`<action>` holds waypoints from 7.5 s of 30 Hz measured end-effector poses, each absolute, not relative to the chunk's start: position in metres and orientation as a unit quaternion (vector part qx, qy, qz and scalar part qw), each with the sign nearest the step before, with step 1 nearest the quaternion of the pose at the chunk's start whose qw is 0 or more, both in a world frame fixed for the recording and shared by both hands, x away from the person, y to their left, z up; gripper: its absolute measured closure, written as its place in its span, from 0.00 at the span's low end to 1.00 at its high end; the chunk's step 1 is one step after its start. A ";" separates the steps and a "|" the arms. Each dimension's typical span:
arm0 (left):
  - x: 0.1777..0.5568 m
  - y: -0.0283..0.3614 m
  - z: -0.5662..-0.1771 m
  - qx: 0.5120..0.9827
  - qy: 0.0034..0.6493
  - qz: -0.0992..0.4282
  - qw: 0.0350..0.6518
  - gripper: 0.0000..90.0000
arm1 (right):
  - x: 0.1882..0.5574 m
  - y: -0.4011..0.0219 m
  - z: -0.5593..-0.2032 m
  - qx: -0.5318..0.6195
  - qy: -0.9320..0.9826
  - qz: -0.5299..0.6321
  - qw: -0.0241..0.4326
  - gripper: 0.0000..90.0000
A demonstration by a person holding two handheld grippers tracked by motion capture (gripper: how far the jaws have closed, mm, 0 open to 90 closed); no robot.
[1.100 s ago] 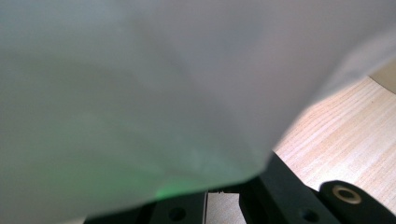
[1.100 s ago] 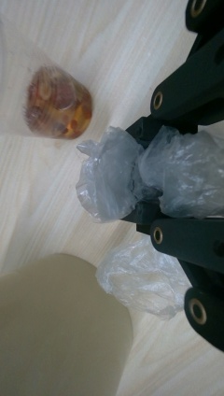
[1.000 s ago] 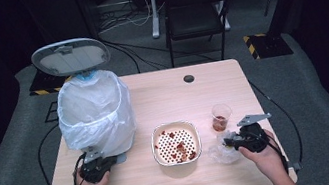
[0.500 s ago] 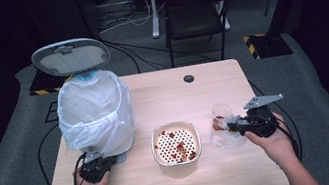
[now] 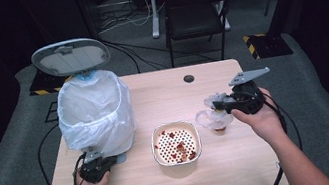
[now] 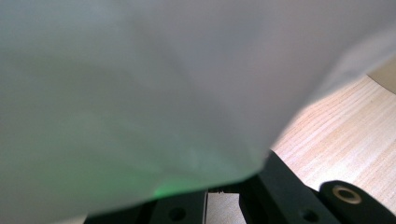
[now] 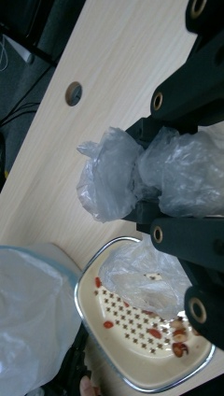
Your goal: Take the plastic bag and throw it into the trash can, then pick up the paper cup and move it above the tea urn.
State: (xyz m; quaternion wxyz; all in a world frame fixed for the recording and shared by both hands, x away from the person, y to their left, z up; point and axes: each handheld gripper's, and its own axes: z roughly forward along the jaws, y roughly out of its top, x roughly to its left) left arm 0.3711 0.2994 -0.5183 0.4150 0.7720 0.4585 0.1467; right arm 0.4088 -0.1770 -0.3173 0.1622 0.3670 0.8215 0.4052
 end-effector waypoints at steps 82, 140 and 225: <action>0.370 0.297 -0.518 0.774 0.460 0.152 0.408 1.00 | 0.482 0.050 -0.268 0.227 0.847 0.470 0.107 0.78; 0.370 0.299 -0.518 0.778 0.452 0.149 0.411 1.00 | 0.463 0.002 -0.283 0.250 0.836 0.462 0.157 0.42; 0.370 0.299 -0.517 0.777 0.454 0.147 0.411 1.00 | 0.444 -0.197 -0.447 0.459 0.767 0.387 0.228 0.06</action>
